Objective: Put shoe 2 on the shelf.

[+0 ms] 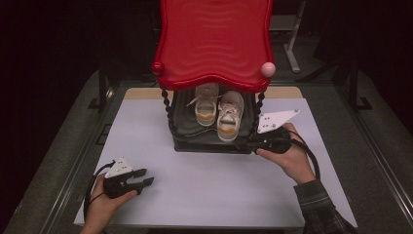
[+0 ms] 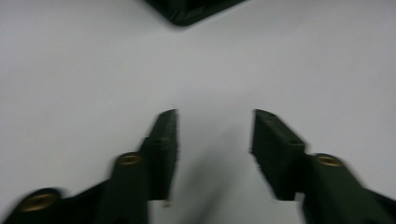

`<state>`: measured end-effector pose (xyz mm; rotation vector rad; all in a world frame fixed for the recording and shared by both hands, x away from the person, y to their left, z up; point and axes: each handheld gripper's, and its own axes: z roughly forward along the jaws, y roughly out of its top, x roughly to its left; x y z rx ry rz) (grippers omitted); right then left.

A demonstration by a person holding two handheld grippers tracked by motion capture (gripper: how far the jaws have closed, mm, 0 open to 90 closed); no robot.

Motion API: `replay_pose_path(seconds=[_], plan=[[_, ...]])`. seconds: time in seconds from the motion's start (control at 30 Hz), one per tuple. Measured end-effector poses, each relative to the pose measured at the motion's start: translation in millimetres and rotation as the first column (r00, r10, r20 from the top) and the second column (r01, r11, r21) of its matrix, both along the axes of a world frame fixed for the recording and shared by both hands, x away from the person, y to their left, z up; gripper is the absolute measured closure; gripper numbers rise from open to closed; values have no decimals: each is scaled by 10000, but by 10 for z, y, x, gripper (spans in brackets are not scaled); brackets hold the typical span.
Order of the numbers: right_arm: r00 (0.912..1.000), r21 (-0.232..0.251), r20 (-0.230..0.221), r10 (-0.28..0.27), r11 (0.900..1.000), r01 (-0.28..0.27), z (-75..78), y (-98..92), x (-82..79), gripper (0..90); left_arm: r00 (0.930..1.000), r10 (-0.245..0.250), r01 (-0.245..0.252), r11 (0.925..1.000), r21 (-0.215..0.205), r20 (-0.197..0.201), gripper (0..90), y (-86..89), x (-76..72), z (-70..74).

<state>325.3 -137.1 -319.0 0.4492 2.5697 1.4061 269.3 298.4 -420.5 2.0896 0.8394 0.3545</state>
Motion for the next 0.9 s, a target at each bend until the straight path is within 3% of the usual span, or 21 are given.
replay_pose_path(seconds=[0.03,0.17,0.4,0.57,0.73,0.9], plan=[[9999,14,-102,-82,10000,82,-45,3,0,900,9998,-200,200,9998,-57,31,710,-46,14,34],[9994,59,-237,-252,9997,253,-134,3,17,900,9956,-929,934,9950,-364,153,899,-317,111,191],[9975,117,-323,-632,9979,636,-203,2,80,900,9763,-2070,2105,9759,-566,627,900,-916,390,464],[9968,130,-363,-717,9973,722,-225,34,134,900,9568,-2660,2741,9599,-592,1175,900,-1309,593,593],[9965,52,-429,-717,9974,720,-260,73,169,900,9404,-3085,3220,9431,-832,1430,900,-1554,738,673],[9951,118,-408,-895,9959,901,-268,81,210,900,9346,-3257,3417,9338,-1059,1429,900,-1719,839,683]])
